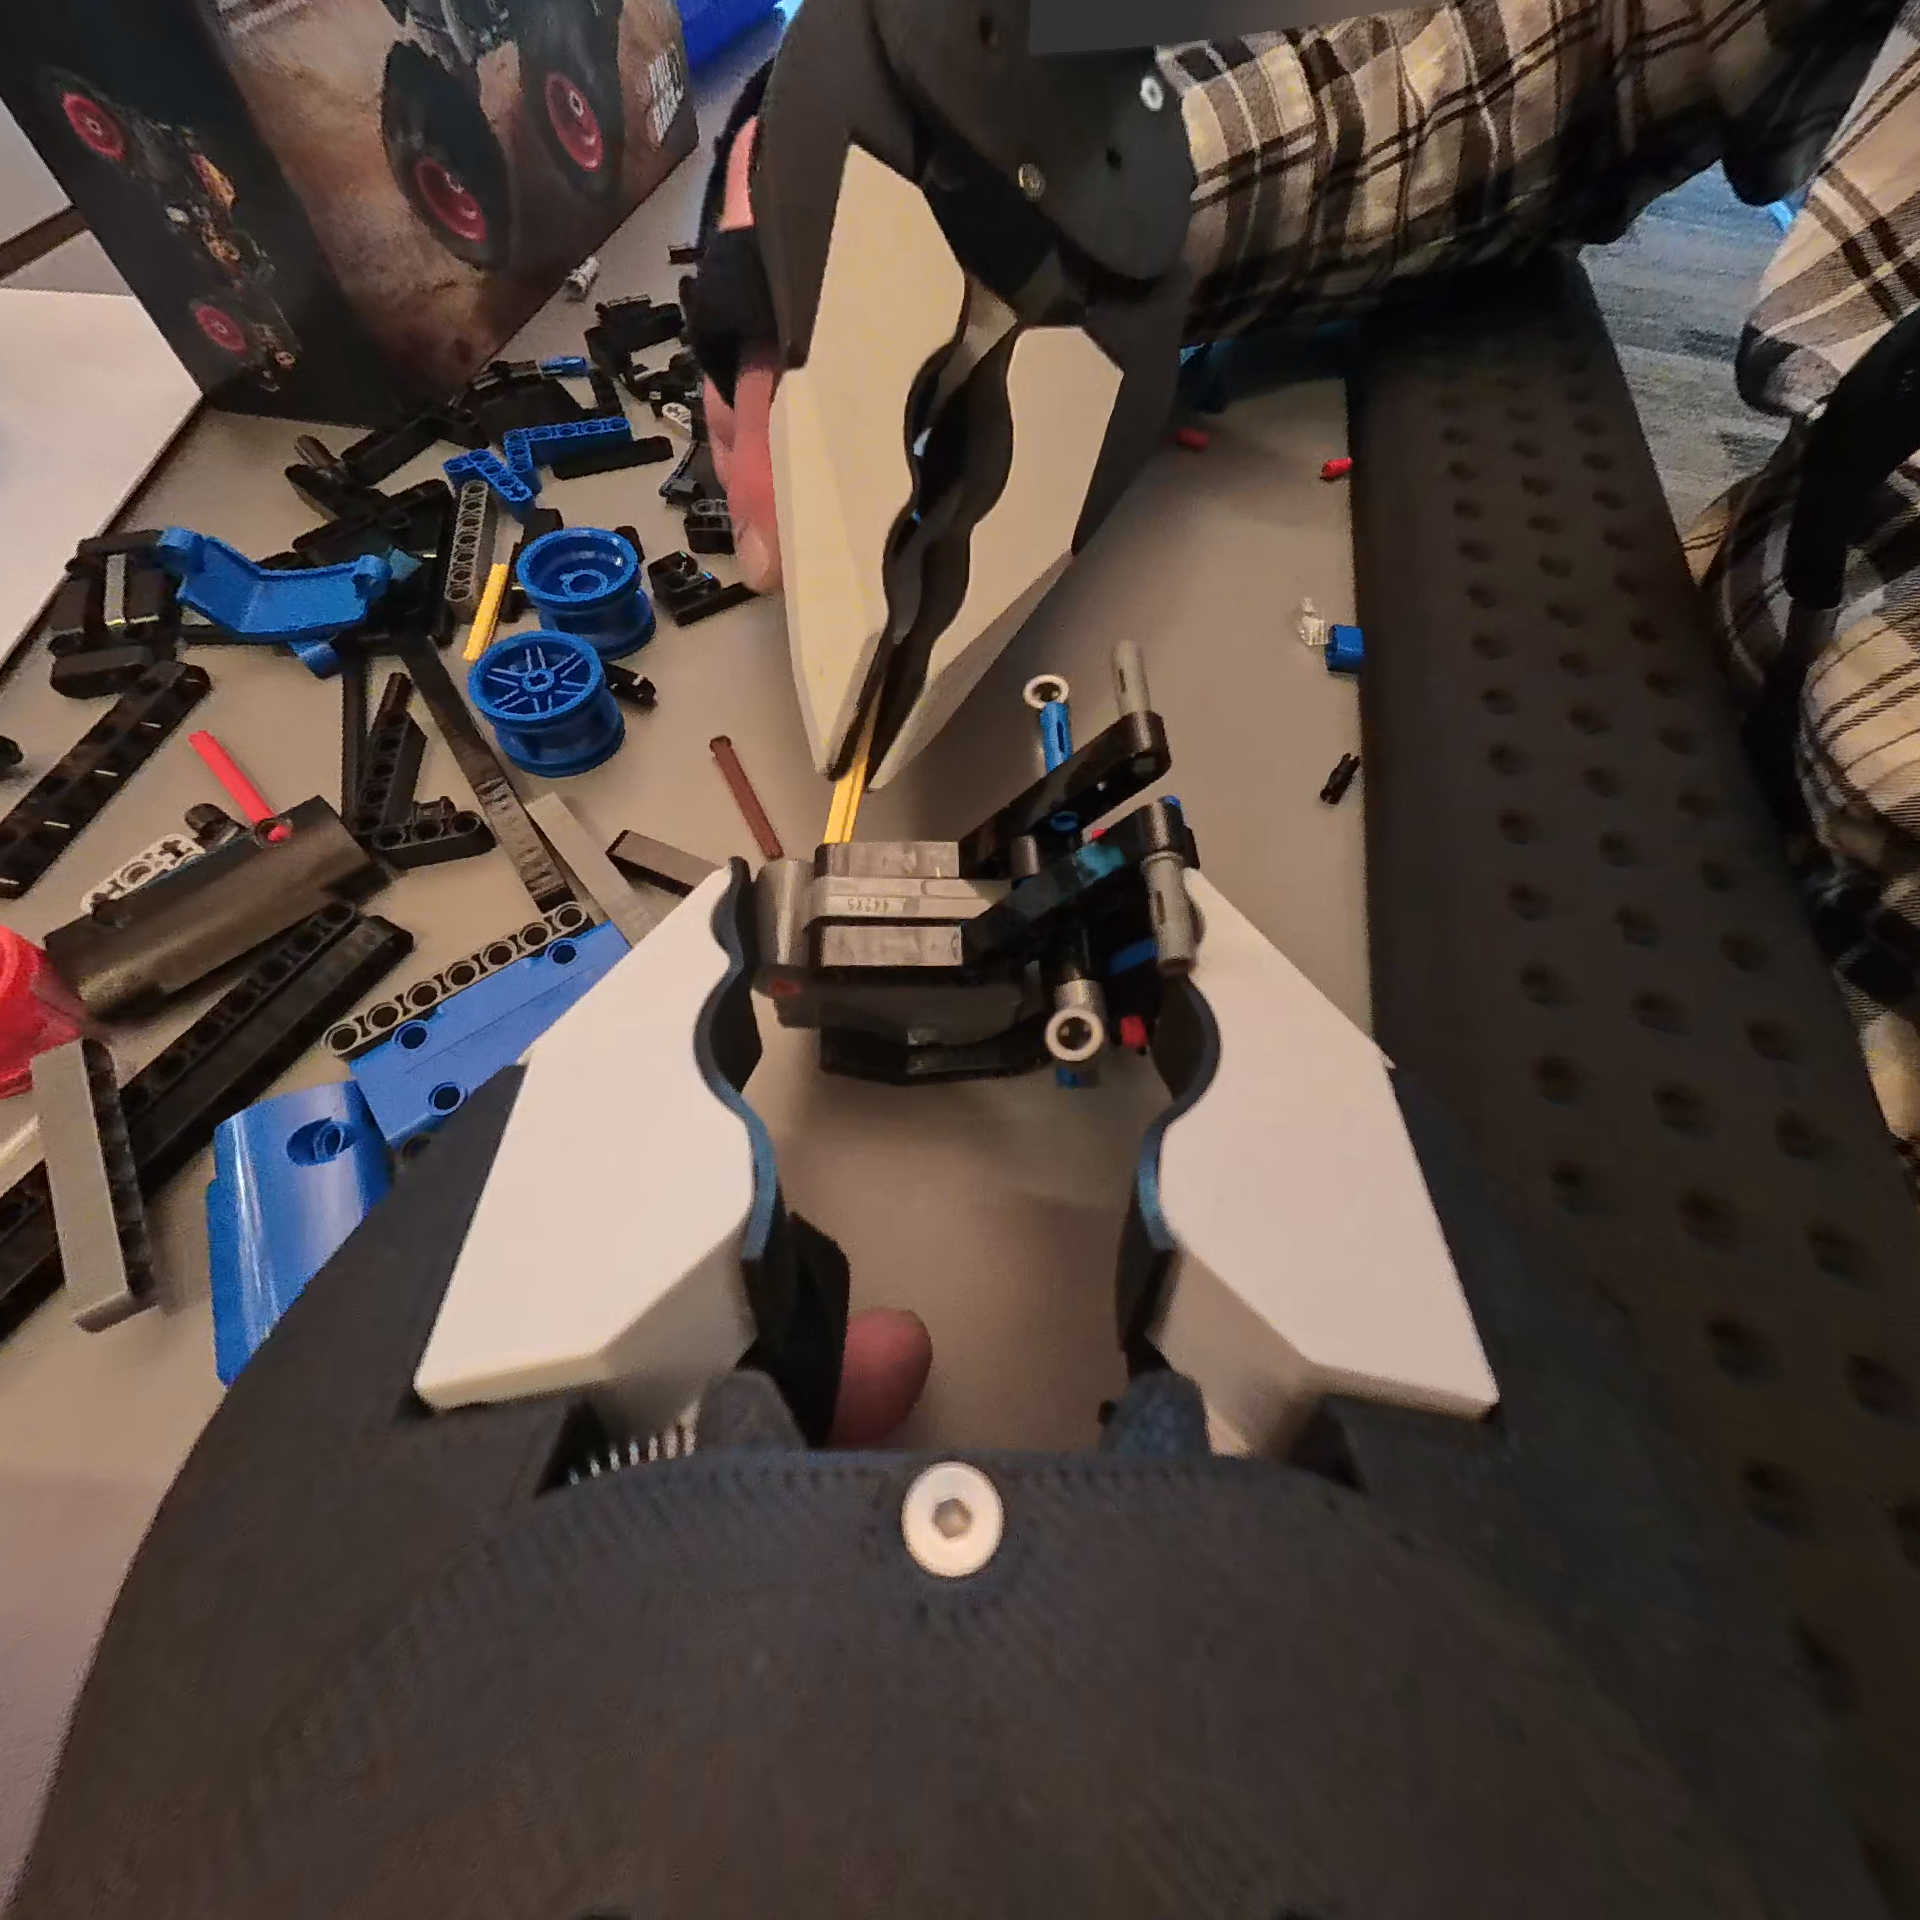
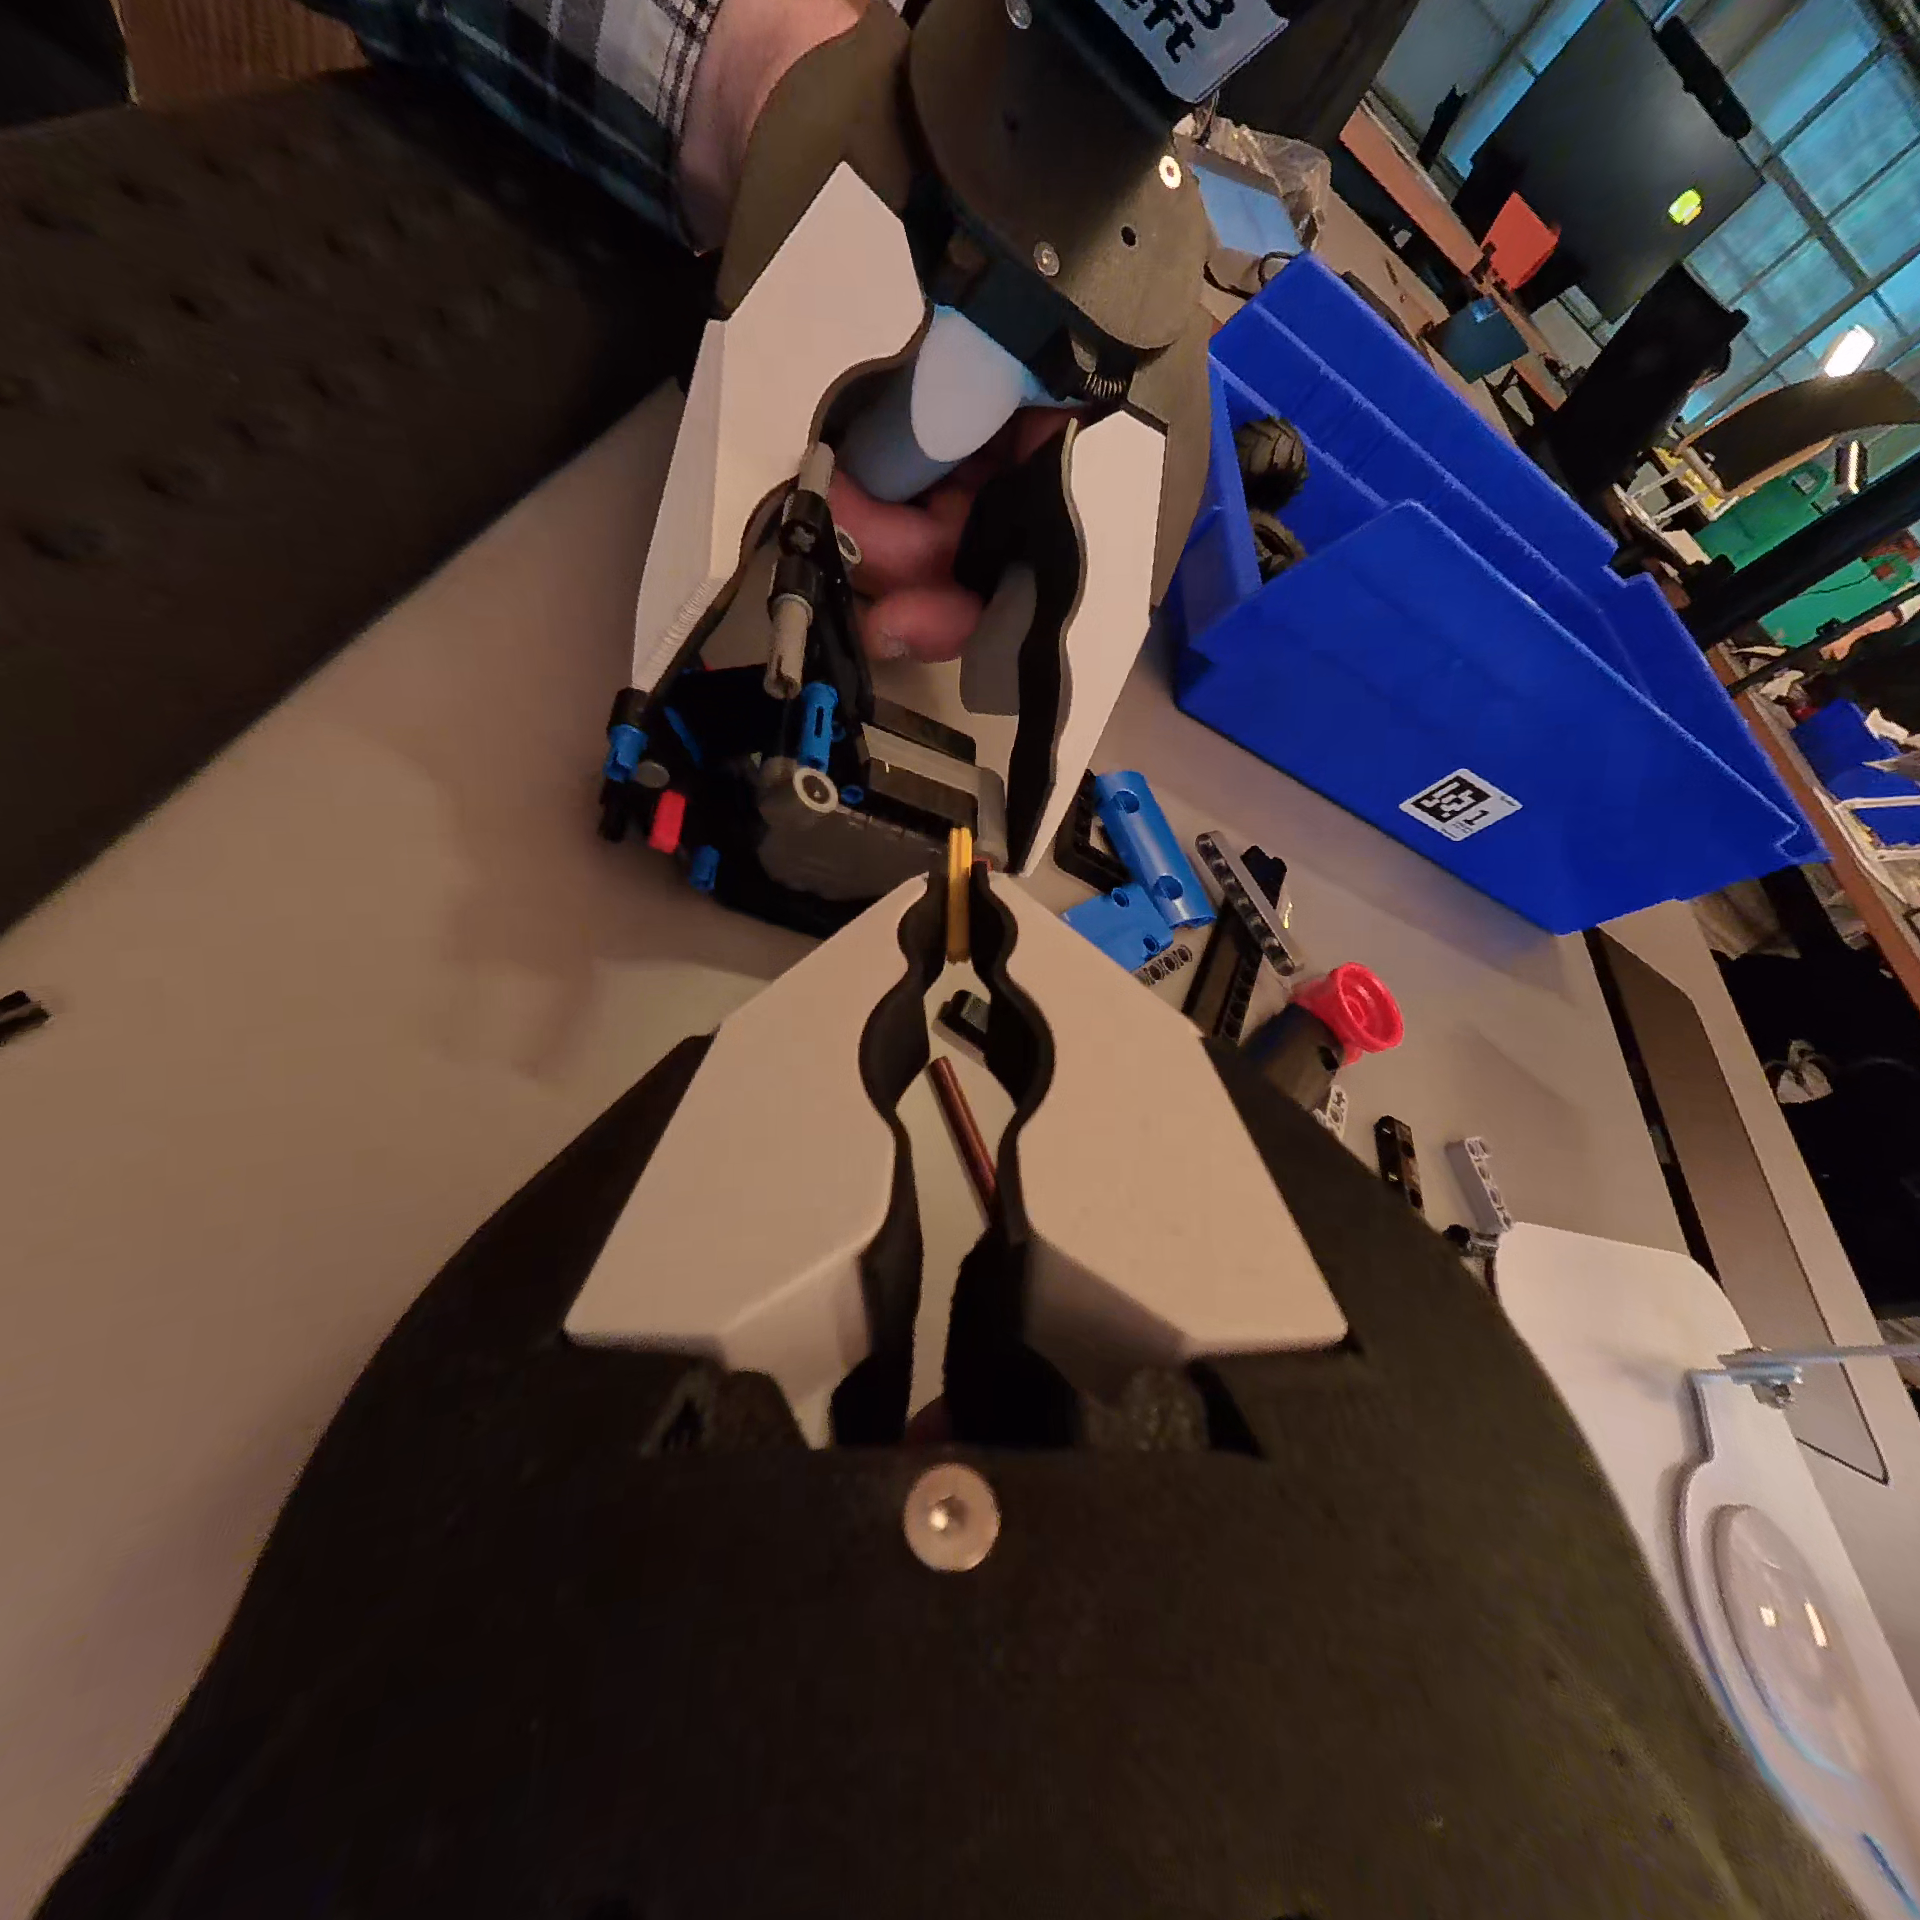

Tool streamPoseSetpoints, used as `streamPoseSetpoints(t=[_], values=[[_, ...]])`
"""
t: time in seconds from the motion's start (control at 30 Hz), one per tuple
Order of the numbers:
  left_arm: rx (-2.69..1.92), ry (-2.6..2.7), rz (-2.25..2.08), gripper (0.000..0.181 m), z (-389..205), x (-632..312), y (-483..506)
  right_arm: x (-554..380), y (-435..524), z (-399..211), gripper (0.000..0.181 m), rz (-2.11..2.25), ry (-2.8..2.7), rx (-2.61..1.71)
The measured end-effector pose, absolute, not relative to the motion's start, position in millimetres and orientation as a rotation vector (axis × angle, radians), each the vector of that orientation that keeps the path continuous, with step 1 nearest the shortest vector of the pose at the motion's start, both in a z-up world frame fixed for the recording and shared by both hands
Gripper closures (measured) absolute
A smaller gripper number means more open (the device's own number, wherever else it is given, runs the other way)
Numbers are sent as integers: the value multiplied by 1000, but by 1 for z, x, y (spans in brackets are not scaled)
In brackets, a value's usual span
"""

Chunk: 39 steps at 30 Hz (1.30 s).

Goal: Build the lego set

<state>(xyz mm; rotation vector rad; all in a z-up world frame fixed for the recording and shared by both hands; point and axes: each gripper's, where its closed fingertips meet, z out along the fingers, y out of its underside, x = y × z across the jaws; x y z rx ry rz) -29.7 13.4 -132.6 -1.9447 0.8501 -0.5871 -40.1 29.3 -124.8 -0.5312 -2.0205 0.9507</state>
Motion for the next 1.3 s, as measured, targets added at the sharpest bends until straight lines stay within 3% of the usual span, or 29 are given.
streamPoseSetpoints(t=[0.63, 0.7, 0.9, 1.03, 1.3], values=[[-1965, 917, -664, 103, -137, -23, 8, -39, 15, -124, 178, 1006, -2049, -433], [-1941, 970, -685, 110, -137, -16, 5, -39, 10, -123, 178, 1005, -2048, -418], [-1944, 1011, -691, 102, -140, -3, 7, -35, 8, -122, 178, 1028, -2061, -421], [-1939, 1028, -638, 85, -138, -4, 10, -31, 6, -122, 178, 1057, -2087, -429], [-2013, 942, -542, 91, -123, -24, 13, -32, 12, -123, 178, 1084, -2088, -496]])
